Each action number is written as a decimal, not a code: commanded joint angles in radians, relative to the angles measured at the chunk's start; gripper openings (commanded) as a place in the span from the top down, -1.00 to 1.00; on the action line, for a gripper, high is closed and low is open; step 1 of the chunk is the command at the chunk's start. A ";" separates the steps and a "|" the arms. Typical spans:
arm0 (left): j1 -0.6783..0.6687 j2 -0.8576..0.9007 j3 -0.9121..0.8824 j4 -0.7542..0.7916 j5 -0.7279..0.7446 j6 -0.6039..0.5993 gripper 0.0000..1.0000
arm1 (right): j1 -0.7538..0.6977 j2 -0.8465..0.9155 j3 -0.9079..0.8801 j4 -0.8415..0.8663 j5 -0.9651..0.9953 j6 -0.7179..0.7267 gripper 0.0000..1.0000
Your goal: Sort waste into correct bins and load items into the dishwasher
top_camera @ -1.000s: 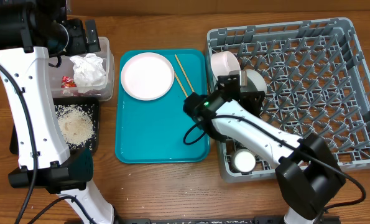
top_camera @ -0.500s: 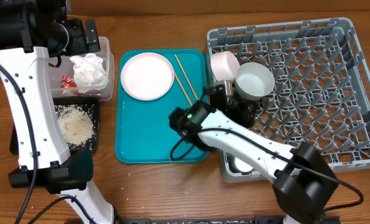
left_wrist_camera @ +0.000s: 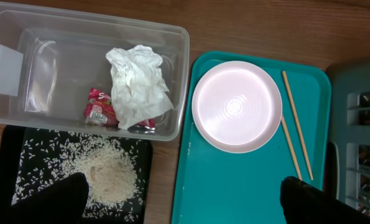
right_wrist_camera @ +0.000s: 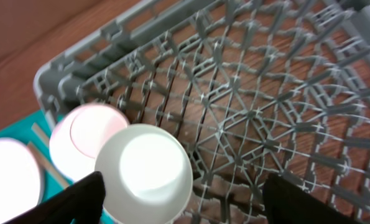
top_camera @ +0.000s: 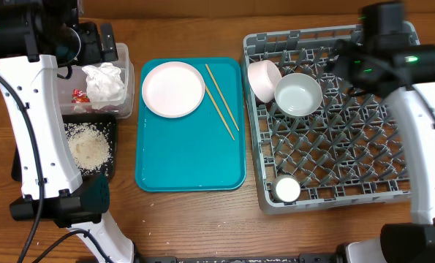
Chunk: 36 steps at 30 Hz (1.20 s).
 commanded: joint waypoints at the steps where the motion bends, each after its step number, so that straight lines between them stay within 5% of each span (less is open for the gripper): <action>1: -0.007 -0.018 0.021 0.002 -0.011 -0.006 -1.00 | -0.083 -0.008 -0.014 -0.002 -0.233 -0.260 -0.69; 7: -0.007 -0.018 0.021 0.002 -0.011 -0.006 -1.00 | -0.111 0.031 -0.179 0.094 -0.415 -0.607 -0.54; 18: -0.007 -0.018 0.021 0.002 -0.011 -0.006 -1.00 | -0.118 0.242 -0.229 0.256 -0.498 -0.619 0.01; 22: -0.007 -0.018 0.021 0.002 -0.011 -0.006 -1.00 | -0.126 0.245 -0.229 0.264 -0.501 -0.603 0.39; 25: -0.007 -0.018 0.021 0.002 -0.011 -0.006 -1.00 | -0.133 0.245 -0.229 0.261 -0.501 -0.591 0.92; 31: -0.007 -0.018 0.021 0.002 -0.011 -0.006 -1.00 | -0.135 0.210 -0.226 0.255 -0.448 -0.469 0.92; 36: -0.007 -0.018 0.021 0.002 -0.011 -0.006 -1.00 | -0.118 0.059 -0.193 0.205 -0.206 -0.297 0.92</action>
